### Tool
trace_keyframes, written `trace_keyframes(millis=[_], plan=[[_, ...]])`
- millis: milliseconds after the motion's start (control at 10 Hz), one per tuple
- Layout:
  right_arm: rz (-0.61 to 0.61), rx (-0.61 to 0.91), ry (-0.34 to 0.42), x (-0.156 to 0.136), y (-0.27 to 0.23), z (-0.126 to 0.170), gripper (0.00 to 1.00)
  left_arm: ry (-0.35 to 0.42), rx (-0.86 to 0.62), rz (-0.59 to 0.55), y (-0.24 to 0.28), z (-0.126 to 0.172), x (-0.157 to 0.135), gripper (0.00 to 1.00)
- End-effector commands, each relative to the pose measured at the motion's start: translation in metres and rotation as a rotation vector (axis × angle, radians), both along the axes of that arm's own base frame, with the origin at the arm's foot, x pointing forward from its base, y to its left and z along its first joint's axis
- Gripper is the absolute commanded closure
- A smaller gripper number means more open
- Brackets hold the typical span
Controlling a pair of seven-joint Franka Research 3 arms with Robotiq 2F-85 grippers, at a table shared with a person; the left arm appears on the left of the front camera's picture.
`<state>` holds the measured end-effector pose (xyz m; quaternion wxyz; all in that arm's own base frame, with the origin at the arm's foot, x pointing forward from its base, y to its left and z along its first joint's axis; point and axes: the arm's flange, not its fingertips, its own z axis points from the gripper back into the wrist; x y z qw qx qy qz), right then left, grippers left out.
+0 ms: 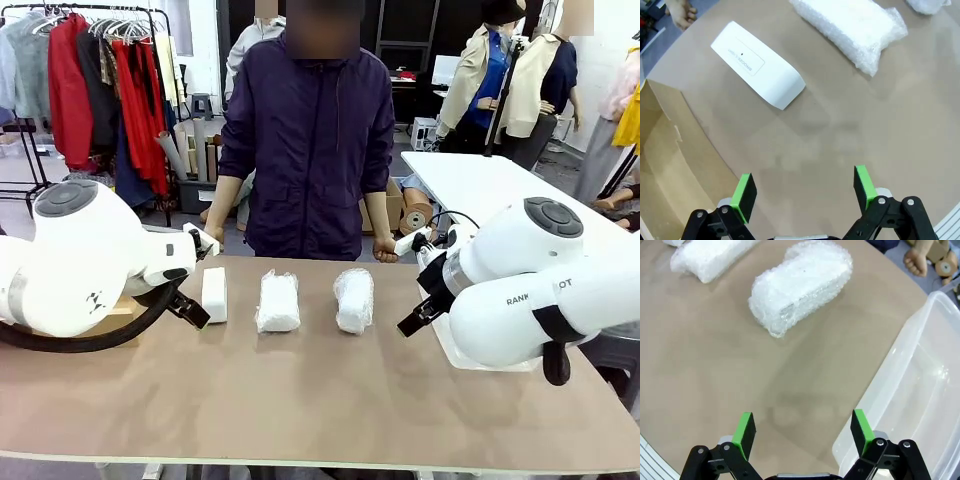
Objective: Separate and place wrapped and unwrapped clocks.
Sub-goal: Pick up the Digital clock indicated by the person.
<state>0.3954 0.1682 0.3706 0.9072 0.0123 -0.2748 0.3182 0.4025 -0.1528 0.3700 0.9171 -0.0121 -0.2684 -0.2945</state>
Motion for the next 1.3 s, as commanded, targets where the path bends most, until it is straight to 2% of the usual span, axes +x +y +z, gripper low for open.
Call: trace_keyframes(millis=[0, 1200], plan=[[0.0, 0.0, 0.0, 0.0, 0.0, 0.0001, 0.0, 0.0, 0.0, 0.001, 0.0005, 0.0001, 0.0001, 0.0], [0.0, 0.0, 0.0, 0.0, 0.0, 0.0001, 0.0, 0.0, 0.0, 0.001, 0.0005, 0.0001, 0.0001, 0.0]])
